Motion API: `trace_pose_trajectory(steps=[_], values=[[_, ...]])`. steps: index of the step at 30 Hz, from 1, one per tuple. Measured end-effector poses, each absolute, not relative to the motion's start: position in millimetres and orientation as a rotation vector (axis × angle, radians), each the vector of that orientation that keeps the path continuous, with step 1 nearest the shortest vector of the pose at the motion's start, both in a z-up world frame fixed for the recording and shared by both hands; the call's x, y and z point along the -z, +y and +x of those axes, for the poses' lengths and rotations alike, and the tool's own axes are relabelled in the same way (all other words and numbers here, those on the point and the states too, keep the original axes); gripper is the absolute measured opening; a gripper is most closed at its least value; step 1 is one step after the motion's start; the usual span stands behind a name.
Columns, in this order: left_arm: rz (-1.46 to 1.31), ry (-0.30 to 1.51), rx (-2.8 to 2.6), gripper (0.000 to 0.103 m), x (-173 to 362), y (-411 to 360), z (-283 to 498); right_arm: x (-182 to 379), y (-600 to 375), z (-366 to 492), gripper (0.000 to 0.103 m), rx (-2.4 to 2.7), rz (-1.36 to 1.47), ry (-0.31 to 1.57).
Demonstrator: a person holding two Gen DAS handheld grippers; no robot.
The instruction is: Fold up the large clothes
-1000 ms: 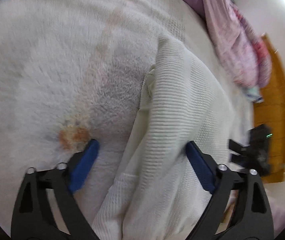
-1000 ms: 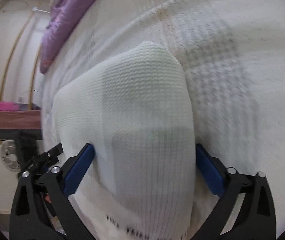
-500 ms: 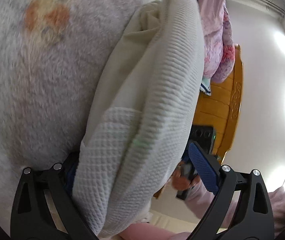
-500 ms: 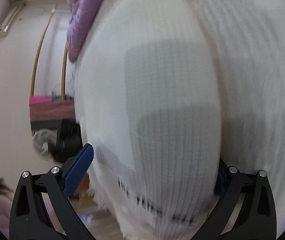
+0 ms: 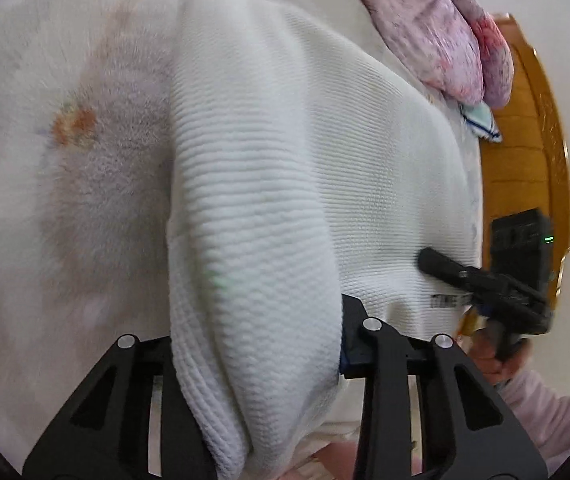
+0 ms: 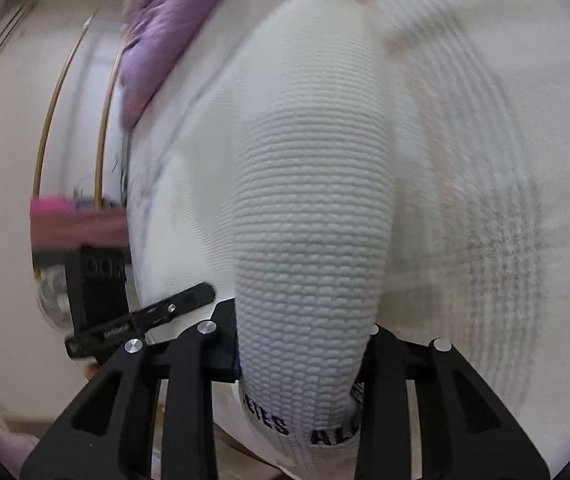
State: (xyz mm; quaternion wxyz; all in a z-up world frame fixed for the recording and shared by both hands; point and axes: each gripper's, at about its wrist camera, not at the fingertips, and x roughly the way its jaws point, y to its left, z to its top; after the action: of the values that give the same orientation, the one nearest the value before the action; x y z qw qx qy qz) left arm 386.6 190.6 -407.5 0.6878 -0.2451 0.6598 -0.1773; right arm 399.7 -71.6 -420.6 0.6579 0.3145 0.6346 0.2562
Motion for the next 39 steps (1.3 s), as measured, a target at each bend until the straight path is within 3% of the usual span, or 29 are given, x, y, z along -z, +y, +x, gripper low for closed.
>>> trace_pose_trajectory(steps=[12, 20, 28, 39], values=[[-0.428, 1.373, 0.429, 0.034, 255.0, 132.6, 314.4, 278.1, -116.0, 329.5, 0.029, -0.568, 0.704, 1.320], [-0.363, 1.311, 0.507, 0.034, 184.4, 55.8, 261.9, 200.8, -184.5, 278.5, 0.029, -0.530, 0.678, 1.187], [-0.311, 1.261, 0.555, 0.034, 159.5, -74.8, 215.7, 173.1, -304.4, 222.3, 0.029, -0.525, 0.638, 1.069], [-0.265, 1.260, 0.569, 0.034, 164.0, -276.5, 195.7, 158.9, -488.4, 188.2, 0.029, -0.489, 0.615, 1.015]])
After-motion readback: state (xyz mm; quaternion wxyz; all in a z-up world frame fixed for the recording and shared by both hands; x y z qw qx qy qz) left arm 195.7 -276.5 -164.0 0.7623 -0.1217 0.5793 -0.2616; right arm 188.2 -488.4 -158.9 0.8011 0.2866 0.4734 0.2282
